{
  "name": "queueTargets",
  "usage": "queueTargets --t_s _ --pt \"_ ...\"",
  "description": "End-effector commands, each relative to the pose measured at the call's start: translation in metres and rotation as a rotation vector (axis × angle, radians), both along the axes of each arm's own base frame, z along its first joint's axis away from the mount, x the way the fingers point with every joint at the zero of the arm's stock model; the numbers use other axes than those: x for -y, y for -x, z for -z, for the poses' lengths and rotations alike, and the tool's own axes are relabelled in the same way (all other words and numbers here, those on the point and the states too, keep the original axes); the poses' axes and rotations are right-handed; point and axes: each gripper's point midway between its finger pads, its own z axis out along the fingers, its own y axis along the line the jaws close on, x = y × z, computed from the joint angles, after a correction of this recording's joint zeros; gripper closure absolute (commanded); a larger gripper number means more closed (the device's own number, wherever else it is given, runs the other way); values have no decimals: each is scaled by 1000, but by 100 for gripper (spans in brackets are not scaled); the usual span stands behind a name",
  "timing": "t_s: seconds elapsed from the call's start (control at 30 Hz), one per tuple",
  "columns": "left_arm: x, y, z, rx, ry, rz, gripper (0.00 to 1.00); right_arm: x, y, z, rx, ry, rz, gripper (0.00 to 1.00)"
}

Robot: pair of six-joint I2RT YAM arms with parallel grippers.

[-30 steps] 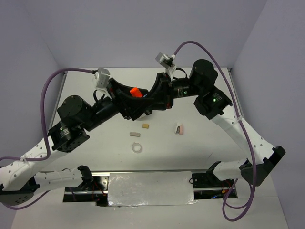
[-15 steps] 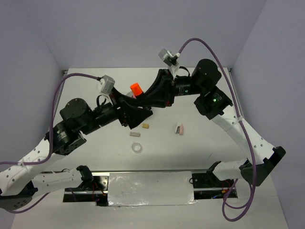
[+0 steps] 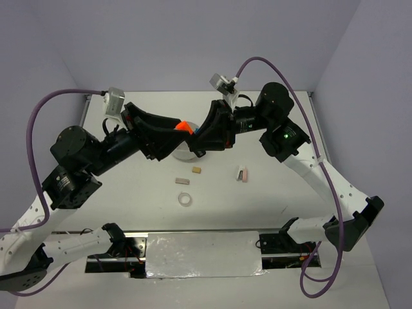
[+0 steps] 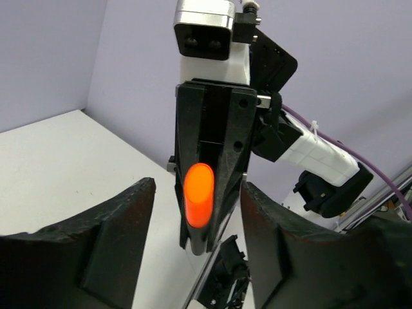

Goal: Sort the stationery into containers
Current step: Close the pen cap on the pen, then place the pen in the storage box.

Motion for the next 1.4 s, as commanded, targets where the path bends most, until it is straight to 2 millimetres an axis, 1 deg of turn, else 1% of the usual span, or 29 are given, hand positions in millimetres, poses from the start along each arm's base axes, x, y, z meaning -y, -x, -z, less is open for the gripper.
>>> queueTargets --t_s 0.0,0.07,0.23,0.27,0.33,0.37,0.4,0.43,0.5,0.53,0.57,0.6,0.63,0.67,0.7,0.73,0.77,0.8,0.83,0.9,0.93,1.03,1.07,1.13,1.17,1.2,1.23,1.33,1.37 --pt "5 1 -11 50 20 46 34 7 11 -14 62 -45 -36 100" --pt "8 -1 -8 47 13 65 39 8 11 -14 61 -44 -39 100" --pt "13 -5 -2 30 21 96 46 7 12 -14 43 -37 -53 100" --pt "15 -5 1 16 18 107 57 6 11 -13 46 -35 -56 100" --pt "18 -8 -3 30 24 118 73 6 11 -12 43 -35 -64 100" --pt "20 -9 -1 25 15 123 91 6 11 -12 40 -35 -60 100" --pt "21 -11 -2 25 11 119 100 6 8 -11 39 -34 -48 100" --pt "24 -16 6 -3 -16 113 100 7 5 -10 36 -30 -32 94" --pt "21 -28 12 -7 -43 52 100 9 -8 -2 12 -19 23 28" --pt "19 -37 18 -14 -65 7 100 16 -27 7 0 5 99 1" --pt "15 -48 32 -42 -118 -52 100 24 -51 10 -17 12 260 0" --pt "4 -73 43 -83 -144 -194 100 36 -75 36 -96 79 401 0" --pt "-1 -83 53 -91 -182 -248 100 62 -107 45 -116 92 577 0" --pt "-8 -95 66 -124 -222 -321 100 87 -127 60 -144 102 763 0" --pt "-14 -116 82 -157 -261 -419 100 109 -140 75 -192 135 898 0" --pt "-17 -125 91 -168 -284 -463 100 140 -157 83 -222 141 1045 0" --pt "-18 -133 99 -164 -312 -493 100 157 -161 90 -229 152 1126 0" --pt "-14 -145 111 -163 -331 -518 100 178 -159 100 -247 169 1233 0" --pt "-20 -155 118 -154 -351 -572 100 189 -159 103 -257 174 1287 0" --pt "-14 -175 135 -141 -372 -620 100 213 -157 114 -300 212 1414 0" --pt "-19 -185 140 -136 -390 -673 100 216 -155 116 -306 222 1431 0" --pt "-15 -219 169 -163 -461 -734 100 220 -145 129 -349 241 1445 0" --pt "-7 -233 185 -185 -496 -734 100 219 -141 130 -352 235 1439 0" --pt "-2 -246 201 -203 -526 -722 100 219 -133 131 -355 221 1427 0" --pt "3 -255 215 -215 -551 -719 100 218 -130 131 -352 222 1421 0" --pt "6 -260 214 -201 -535 -722 100 219 -127 129 -343 218 1416 0" --pt "8 -268 226 -212 -553 -722 100 219 -123 129 -336 231 1413 0" --pt "9 -279 238 -226 -560 -735 100 220 -118 123 -316 236 1403 0" --pt "11 -284 249 -238 -575 -731 100 220 -117 124 -315 247 1399 0"
